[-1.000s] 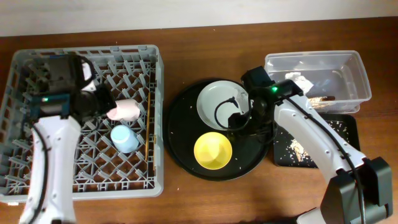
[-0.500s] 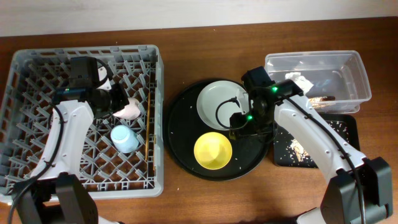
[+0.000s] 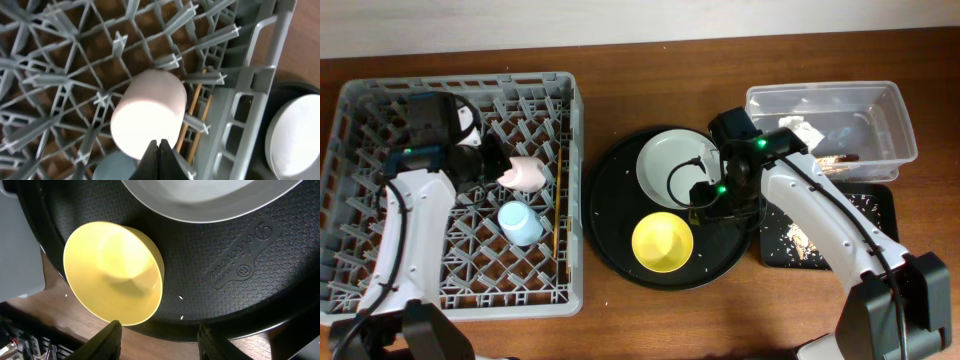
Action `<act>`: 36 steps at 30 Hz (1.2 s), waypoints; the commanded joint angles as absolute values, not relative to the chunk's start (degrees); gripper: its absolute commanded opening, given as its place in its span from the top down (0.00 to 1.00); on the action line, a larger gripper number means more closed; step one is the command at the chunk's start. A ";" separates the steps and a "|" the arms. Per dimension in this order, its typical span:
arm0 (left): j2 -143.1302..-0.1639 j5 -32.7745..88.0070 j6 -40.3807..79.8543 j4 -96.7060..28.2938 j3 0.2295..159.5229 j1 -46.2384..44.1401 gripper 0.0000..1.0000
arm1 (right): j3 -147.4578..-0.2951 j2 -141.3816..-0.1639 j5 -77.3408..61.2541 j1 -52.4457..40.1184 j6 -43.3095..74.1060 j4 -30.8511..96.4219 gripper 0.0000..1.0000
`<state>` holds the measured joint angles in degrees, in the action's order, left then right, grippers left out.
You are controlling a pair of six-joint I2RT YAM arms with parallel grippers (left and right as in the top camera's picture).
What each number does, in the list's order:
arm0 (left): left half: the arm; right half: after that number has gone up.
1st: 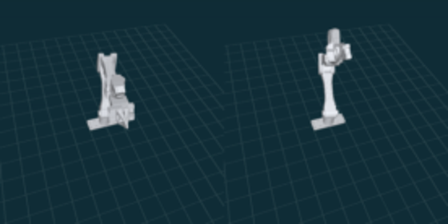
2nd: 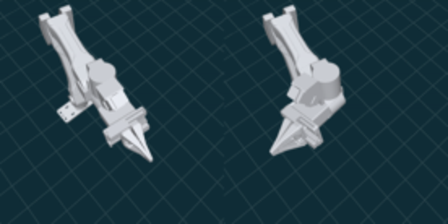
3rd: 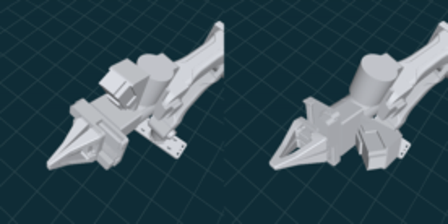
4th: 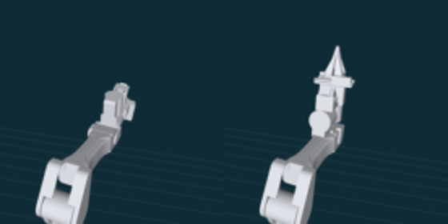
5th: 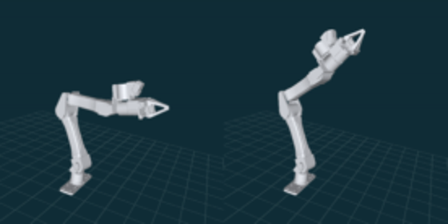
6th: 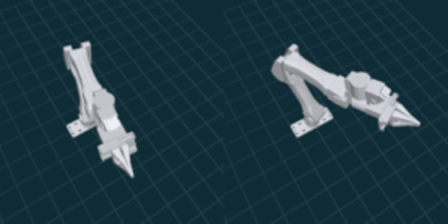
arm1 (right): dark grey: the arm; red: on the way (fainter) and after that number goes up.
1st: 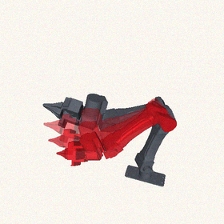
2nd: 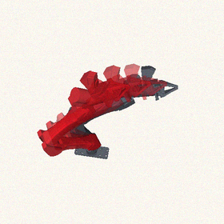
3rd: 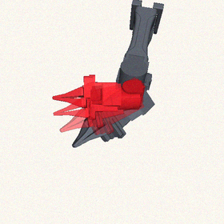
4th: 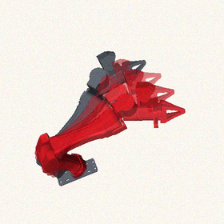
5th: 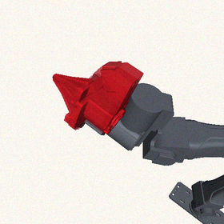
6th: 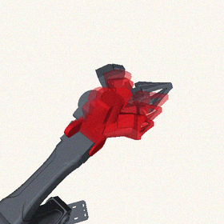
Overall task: Sort waste into correct bins and load items into the dishwasher rack
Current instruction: 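Lower the pink cup into the rack and open the left gripper, then reach the left gripper to the yellow bowl on the tray and grasp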
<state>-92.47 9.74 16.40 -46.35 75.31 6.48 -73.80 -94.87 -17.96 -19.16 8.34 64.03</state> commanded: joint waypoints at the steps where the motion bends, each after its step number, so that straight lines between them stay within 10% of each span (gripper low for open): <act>1: -93.89 8.08 17.34 -44.29 73.06 5.65 1.00 | -73.49 -94.32 -17.28 -19.11 7.79 64.05 0.49; 19: -94.63 22.76 17.10 -38.63 76.36 7.84 0.95 | -73.91 -93.58 -18.85 -19.14 7.49 64.10 0.47; 21: -87.99 22.74 17.08 -41.45 78.26 9.19 0.85 | -73.93 -92.86 -29.58 -19.42 3.92 63.57 0.44; 25: -76.55 22.72 17.08 -50.24 78.26 9.45 0.15 | -73.93 -92.84 -24.27 -24.53 5.82 62.67 0.38; 28: -72.34 22.74 16.93 -60.16 78.26 8.95 0.16 | -73.93 -92.84 -8.93 -24.10 13.21 61.78 0.35; 30: -71.81 22.74 14.33 -65.32 78.26 6.87 0.18 | -73.93 -92.84 -8.43 -22.81 13.19 60.62 0.01; 36: -71.88 22.72 13.17 -69.49 77.60 -4.54 0.21 | -73.93 -92.92 -8.32 -22.74 13.17 59.09 0.01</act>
